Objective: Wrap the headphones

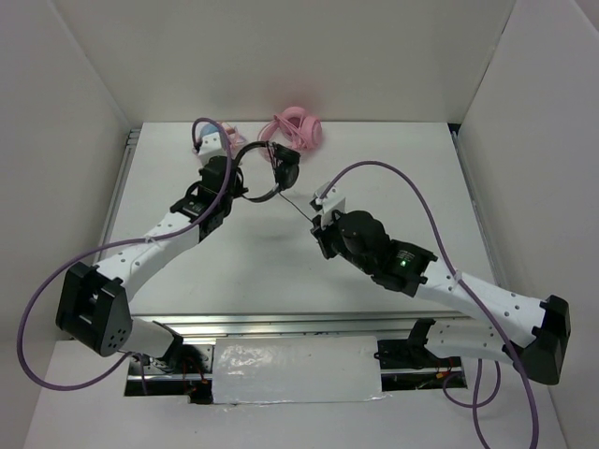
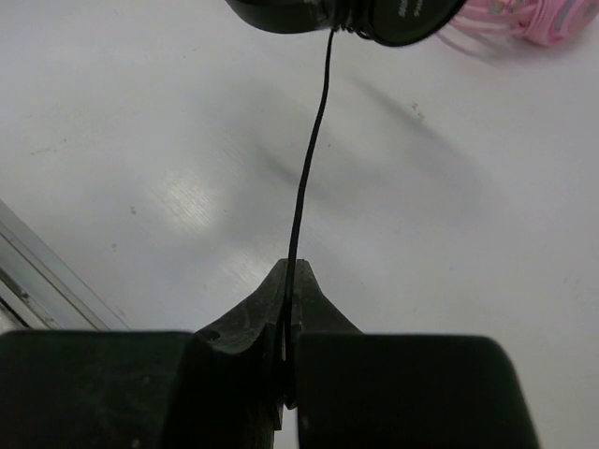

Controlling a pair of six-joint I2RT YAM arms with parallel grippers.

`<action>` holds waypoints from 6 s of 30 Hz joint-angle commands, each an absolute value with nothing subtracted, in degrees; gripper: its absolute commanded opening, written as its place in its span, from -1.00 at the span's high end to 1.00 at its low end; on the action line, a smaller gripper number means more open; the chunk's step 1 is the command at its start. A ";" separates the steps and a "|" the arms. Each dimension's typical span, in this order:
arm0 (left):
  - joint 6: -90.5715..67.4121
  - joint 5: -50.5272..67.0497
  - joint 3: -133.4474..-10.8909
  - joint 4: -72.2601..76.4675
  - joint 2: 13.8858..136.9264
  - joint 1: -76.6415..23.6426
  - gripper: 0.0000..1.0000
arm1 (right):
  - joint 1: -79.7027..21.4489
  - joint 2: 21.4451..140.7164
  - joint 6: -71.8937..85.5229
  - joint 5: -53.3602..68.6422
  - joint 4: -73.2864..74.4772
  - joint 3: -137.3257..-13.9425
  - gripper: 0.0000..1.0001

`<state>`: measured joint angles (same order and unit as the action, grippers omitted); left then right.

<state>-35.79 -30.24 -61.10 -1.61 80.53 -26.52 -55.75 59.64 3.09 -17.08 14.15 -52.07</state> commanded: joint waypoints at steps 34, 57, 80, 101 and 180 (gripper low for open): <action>-20.91 -6.41 -34.89 10.90 58.36 -42.10 1.00 | -36.47 74.53 -36.57 17.57 8.70 -55.90 0.96; -20.48 -12.13 -48.60 -2.99 66.71 -40.52 1.00 | -28.66 68.47 -26.63 26.62 -6.50 -45.88 0.03; -20.39 -2.37 -56.77 -5.62 76.72 -28.04 1.00 | -14.86 84.55 -27.60 41.48 -4.39 -60.99 -0.99; -26.01 -7.64 -64.77 -14.06 89.73 -21.80 1.00 | -32.60 84.88 -6.61 24.43 10.08 -76.27 -0.91; -23.56 -23.99 -95.65 -31.91 121.03 -10.72 1.00 | -33.31 65.30 18.54 5.36 -14.06 -40.70 -0.43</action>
